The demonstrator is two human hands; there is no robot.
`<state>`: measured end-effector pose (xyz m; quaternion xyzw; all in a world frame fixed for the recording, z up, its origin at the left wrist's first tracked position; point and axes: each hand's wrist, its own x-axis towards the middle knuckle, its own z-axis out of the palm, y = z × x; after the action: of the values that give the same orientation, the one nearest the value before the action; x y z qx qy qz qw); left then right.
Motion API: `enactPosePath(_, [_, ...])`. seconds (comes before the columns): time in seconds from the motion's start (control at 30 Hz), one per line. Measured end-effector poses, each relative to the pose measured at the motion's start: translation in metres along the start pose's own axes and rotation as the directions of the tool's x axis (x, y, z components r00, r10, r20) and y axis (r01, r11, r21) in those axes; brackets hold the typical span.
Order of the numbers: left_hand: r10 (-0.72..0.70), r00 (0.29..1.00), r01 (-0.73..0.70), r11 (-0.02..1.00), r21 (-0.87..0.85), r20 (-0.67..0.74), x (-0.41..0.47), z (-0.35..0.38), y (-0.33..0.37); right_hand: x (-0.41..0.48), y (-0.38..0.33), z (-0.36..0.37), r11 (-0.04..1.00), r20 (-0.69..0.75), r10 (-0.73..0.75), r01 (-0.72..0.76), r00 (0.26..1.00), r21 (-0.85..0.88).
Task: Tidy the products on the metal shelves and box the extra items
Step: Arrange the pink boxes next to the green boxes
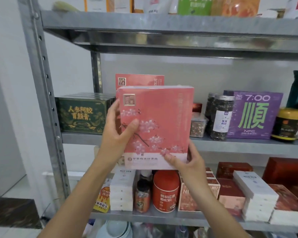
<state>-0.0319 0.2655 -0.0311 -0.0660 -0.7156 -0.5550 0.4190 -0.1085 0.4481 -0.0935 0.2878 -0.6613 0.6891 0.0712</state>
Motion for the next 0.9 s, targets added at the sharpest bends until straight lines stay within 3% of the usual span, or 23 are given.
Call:
enactPosePath(0.07, [0.049,0.999,-0.047,0.992,0.121,-0.01,0.01,0.0,0.002,0.013,-0.004,0.012,0.996,-0.018,-0.091,0.092,0.996,0.023])
enactPosePath(0.17, [0.067,0.997,-0.061,0.984,0.166,-0.027,0.03,-0.004,0.007,0.034,-0.005,0.03,0.986,-0.051,-0.167,0.167,0.985,-0.005])
enactPosePath(0.3, [0.137,0.989,-0.112,0.943,0.313,-0.058,0.059,-0.01,0.005,0.058,-0.003,0.051,0.959,-0.212,-0.191,0.137,0.958,-0.248])
enactPosePath(0.5, [0.198,0.973,-0.131,0.901,0.414,-0.123,0.076,-0.012,-0.011,0.076,0.009,0.069,0.941,-0.254,-0.18,0.092,0.95,-0.326])
enactPosePath(0.6, [0.239,0.971,-0.195,0.842,0.503,-0.023,0.076,-0.012,-0.025,0.078,0.014,0.075,0.942,-0.293,-0.185,0.085,0.938,-0.324])
enactPosePath(0.7, [0.196,0.972,-0.231,0.716,0.659,0.128,0.074,-0.015,-0.044,0.08,0.016,0.076,0.942,-0.326,-0.19,0.079,0.926,-0.325])
enactPosePath(0.8, [0.251,0.958,-0.268,0.607,0.748,0.139,0.076,-0.014,-0.055,0.083,0.018,0.078,0.935,-0.325,-0.194,0.074,0.926,-0.346])
enactPosePath(0.9, [0.283,0.948,-0.288,0.582,0.761,0.143,0.08,-0.012,-0.058,0.086,0.02,0.079,0.921,-0.314,-0.188,0.056,0.931,-0.386])
